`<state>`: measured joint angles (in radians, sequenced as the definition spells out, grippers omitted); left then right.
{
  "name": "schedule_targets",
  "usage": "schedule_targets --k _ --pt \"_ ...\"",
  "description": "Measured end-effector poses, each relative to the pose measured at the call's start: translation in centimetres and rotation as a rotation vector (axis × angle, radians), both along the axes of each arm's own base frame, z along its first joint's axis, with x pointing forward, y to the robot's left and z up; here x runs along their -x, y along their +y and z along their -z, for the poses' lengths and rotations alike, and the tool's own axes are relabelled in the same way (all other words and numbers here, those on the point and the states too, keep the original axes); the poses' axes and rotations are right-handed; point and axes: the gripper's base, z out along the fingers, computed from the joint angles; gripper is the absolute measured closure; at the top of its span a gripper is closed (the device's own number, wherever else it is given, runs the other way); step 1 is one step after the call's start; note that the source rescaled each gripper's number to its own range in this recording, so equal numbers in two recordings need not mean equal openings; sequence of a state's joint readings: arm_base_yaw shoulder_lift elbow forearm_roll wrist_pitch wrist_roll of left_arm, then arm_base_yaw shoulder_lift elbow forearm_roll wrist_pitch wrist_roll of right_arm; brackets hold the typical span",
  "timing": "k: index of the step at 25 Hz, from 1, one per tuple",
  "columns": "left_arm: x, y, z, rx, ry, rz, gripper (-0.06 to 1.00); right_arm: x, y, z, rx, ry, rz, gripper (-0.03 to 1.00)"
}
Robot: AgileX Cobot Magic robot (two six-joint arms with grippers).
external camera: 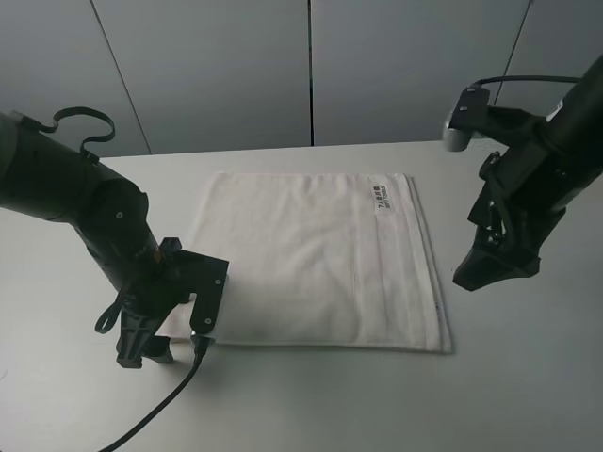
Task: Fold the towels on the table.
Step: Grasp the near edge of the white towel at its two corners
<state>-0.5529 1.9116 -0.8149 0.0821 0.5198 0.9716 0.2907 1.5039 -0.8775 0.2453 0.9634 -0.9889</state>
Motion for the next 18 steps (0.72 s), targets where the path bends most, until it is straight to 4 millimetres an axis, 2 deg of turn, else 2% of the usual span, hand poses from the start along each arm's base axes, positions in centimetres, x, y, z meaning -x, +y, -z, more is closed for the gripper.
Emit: schedule_targets --k 4,10,14,18 --pt "0.0 0.0 0.0 -0.001 0.001 0.000 -0.06 0.7 2.3 1.4 0.092 -0.019 -0.190 -0.03" --pt "0.0 0.0 0.0 -0.001 0.001 0.000 -0.06 1.8 5.8 3.5 0.129 0.004 -0.371 -0.03" --pt "0.0 0.0 0.0 -0.001 0.001 0.000 -0.06 2.1 6.7 5.9 0.156 0.052 -0.408 -0.03" --pt "0.0 0.0 0.0 -0.001 0.001 -0.002 -0.06 2.2 6.6 8.2 0.174 0.065 -0.412 -0.03"
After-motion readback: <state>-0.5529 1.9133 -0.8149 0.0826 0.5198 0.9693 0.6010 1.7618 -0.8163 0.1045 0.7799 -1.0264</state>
